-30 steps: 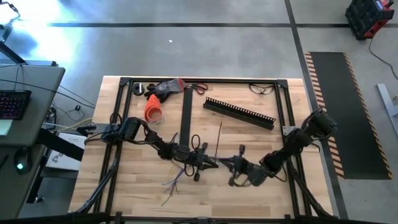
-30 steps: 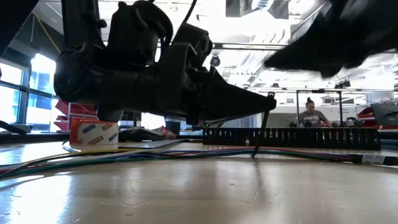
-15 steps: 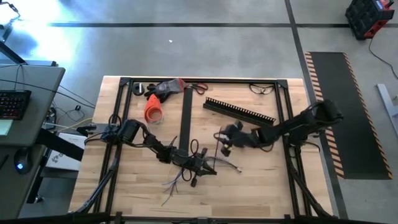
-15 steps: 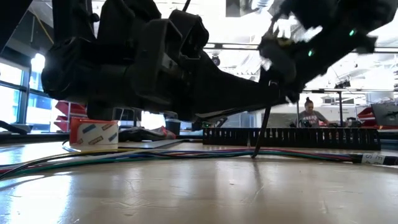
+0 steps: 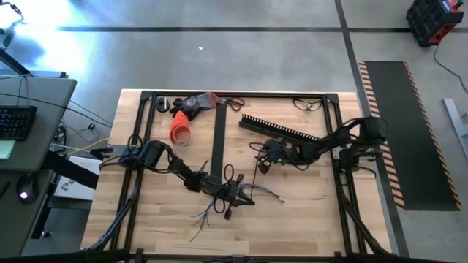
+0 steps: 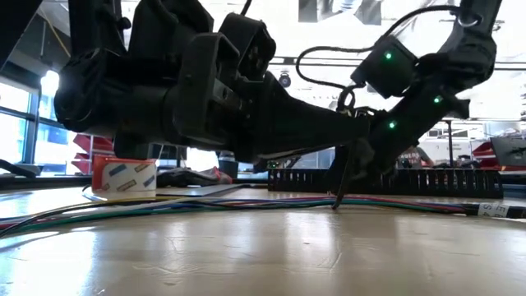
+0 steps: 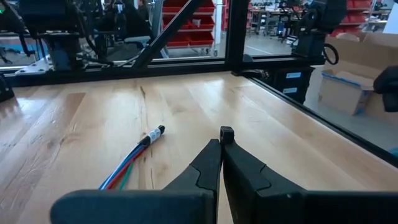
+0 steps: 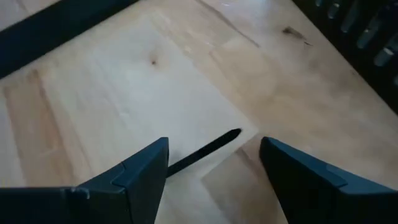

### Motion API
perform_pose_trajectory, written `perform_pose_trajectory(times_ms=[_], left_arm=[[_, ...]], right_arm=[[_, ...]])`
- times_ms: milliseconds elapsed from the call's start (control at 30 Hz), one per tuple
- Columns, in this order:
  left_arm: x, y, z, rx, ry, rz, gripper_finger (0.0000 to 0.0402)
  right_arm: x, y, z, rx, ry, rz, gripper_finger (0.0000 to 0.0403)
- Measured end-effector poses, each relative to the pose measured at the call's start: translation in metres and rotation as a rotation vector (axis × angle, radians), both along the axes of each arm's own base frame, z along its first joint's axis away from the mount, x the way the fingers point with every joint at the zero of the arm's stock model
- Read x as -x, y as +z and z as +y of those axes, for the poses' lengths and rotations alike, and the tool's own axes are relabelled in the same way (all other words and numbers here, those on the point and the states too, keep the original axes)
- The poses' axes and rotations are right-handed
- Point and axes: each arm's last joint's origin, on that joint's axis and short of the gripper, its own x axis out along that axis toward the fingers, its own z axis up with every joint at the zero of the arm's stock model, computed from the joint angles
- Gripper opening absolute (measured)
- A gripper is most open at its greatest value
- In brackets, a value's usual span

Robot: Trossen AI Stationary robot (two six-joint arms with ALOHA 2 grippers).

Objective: Ziptie cables
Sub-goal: Wrap the black zip tie on the cables

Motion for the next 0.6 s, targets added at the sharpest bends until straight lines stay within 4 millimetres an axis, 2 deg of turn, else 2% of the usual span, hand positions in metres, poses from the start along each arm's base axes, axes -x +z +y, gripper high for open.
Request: perform_pose_trajectory(times_ms=[200, 333, 467, 600], left_arm=[[0.000, -0.001, 0.000, -0.004, 0.000, 0.012, 0.0000], [0.000, -0.002, 0.000, -0.005, 0.001, 0.017, 0.0000], [0.000, -0.002, 0.000, -0.008, 0.000, 0.019, 0.0000], [0.000, -0.002, 0.001, -0.011, 0.004, 0.018, 0.0000]], right_arm=[[-0.002, -0.002, -0.001, -0.001, 0.087, 0.014, 0.0247], [-0.002, -0.003, 0.013, -0.013, 0.178, 0.011, 0.0242], [0.007, -0.006, 0.026, -0.011, 0.283, -0.090, 0.0217], [0.020, -0.011, 0.026, -0.034, 0.247, -0.138, 0.0182]])
